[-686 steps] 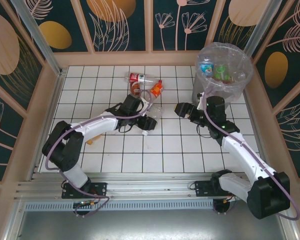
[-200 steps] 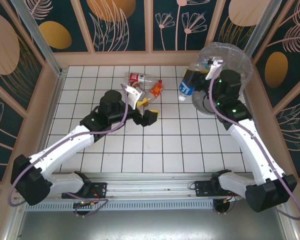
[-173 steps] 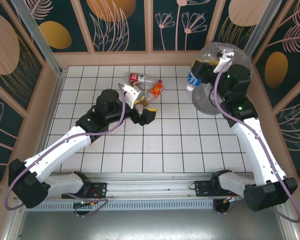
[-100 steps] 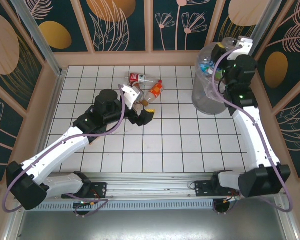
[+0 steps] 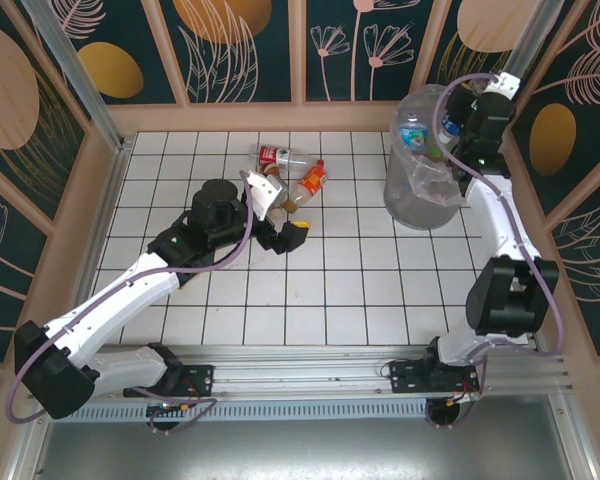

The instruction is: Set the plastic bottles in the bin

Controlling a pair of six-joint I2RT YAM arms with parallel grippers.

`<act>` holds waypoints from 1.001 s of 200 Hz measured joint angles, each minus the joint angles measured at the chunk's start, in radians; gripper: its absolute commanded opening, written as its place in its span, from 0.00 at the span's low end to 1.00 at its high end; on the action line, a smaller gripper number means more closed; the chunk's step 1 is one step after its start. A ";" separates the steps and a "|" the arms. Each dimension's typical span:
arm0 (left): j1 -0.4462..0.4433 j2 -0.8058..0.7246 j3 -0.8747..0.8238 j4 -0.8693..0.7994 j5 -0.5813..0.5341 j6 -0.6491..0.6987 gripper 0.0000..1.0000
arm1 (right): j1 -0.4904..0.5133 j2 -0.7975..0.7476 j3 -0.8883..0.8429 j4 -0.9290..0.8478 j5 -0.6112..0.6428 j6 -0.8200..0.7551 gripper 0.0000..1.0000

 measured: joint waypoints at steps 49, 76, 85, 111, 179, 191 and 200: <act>0.000 0.013 0.000 -0.001 0.018 0.000 0.99 | -0.014 0.171 0.122 -0.005 -0.151 0.046 0.55; 0.000 0.026 0.000 -0.011 0.027 0.000 0.99 | -0.014 0.214 0.127 -0.035 -0.232 0.045 0.59; 0.000 0.026 0.000 -0.015 0.027 0.000 0.99 | -0.014 0.219 0.127 -0.050 -0.248 0.045 0.62; 0.000 0.026 0.000 -0.018 0.029 0.000 0.99 | -0.019 0.219 0.142 -0.093 -0.277 0.035 0.75; 0.000 0.040 0.000 -0.019 0.038 0.000 0.99 | -0.025 0.219 0.220 -0.201 -0.310 0.014 0.83; 0.000 0.040 0.000 -0.019 0.038 0.000 0.99 | -0.025 0.219 0.244 -0.209 -0.309 0.015 0.82; 0.000 0.040 0.000 -0.019 0.038 0.000 0.99 | -0.025 0.217 0.251 -0.209 -0.305 0.016 0.81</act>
